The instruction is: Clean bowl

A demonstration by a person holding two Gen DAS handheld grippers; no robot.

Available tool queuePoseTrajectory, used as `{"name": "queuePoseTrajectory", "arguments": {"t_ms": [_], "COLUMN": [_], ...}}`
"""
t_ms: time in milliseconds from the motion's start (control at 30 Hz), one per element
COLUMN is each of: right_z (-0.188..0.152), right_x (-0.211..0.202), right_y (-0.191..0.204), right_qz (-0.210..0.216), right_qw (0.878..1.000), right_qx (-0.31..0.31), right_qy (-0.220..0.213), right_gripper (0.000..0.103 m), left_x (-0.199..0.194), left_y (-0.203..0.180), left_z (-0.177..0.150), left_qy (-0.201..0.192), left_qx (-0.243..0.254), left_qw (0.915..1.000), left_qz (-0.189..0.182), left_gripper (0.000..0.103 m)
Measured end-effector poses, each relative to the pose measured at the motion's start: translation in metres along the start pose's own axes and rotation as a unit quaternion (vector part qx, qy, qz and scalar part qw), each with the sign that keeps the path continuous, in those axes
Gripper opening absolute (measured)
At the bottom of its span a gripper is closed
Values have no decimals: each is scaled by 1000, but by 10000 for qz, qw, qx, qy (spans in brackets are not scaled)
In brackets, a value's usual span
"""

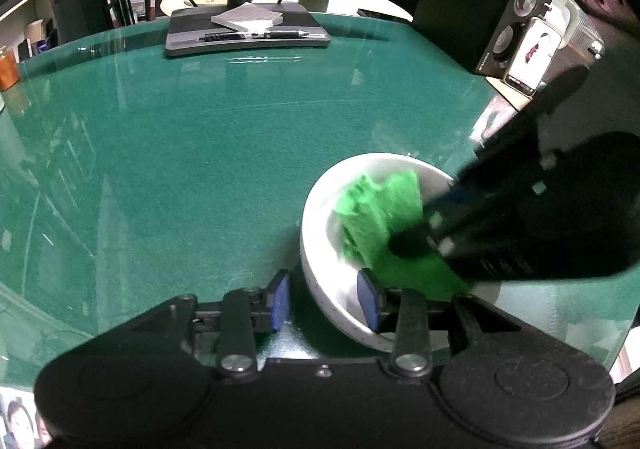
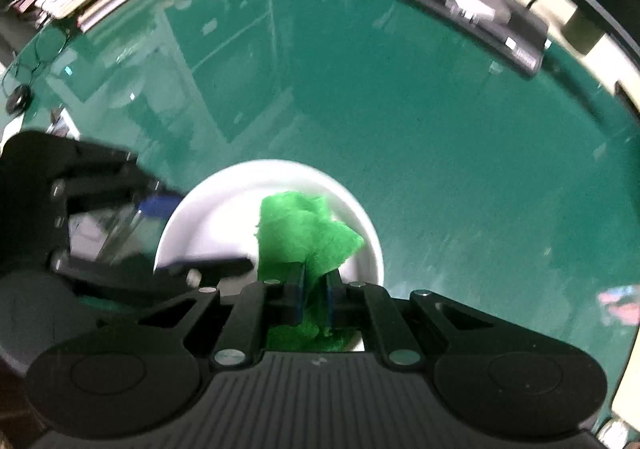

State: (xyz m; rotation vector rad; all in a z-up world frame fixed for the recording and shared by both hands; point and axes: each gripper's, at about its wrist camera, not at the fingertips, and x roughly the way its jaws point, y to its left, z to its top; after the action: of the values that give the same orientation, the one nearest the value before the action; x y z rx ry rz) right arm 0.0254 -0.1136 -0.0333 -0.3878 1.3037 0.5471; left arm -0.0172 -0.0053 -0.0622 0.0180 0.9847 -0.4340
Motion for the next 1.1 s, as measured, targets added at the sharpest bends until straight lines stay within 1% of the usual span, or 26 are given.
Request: {"name": "queuePoseTrajectory", "arguments": {"t_ms": [67,133,233,300,400,467,567,667,733,800,867,1000,1100], "right_z": [0,4,10,9,3,0,0,5,9,8,6,2,3], "right_x": [1,1,0,-1,1,1,1,1,0,2,2,3,3], "right_y": [0,-4,-9,-9,-6,-5,-7,-12,-12,-11,-10,-16,-15], "right_qz": [53,90,49,63,130,258,368,300,207,170,148,319,360], "right_qw": [9999,9998,9997,9996,9996,9989,9982,9985,9988,9991,9994,9983,9981], "right_qx": [19,83,243,260,208,289,350,432,435,387,319,428,425], "right_qy": [133,164,2,0,120,266,331,151,-42,-62,-28,245,252], "right_gripper": [8,8,7,7,8,10,11,9,9,9,9,9,9], "left_x": [0,1,0,0,0,0,0,0,0,0,0,0,0], "left_y": [0,-1,-2,-3,-2,-2,-2,-3,-3,-4,-4,-3,-3], "left_z": [1,1,1,1,1,1,1,1,1,0,1,2,3], "left_qy": [-2,1,4,4,3,4,1,-2,1,-1,-2,22,112], "left_qx": [14,38,55,59,65,78,89,77,84,89,87,102,112], "left_qw": [10000,10000,10000,10000,10000,10000,10000,10000,10000,9999,10000,9999,9999], "left_qz": [11,22,34,41,29,27,29,48,50,54,47,42,21], "left_gripper": [39,39,39,39,40,41,41,41,41,41,42,42,42]}}
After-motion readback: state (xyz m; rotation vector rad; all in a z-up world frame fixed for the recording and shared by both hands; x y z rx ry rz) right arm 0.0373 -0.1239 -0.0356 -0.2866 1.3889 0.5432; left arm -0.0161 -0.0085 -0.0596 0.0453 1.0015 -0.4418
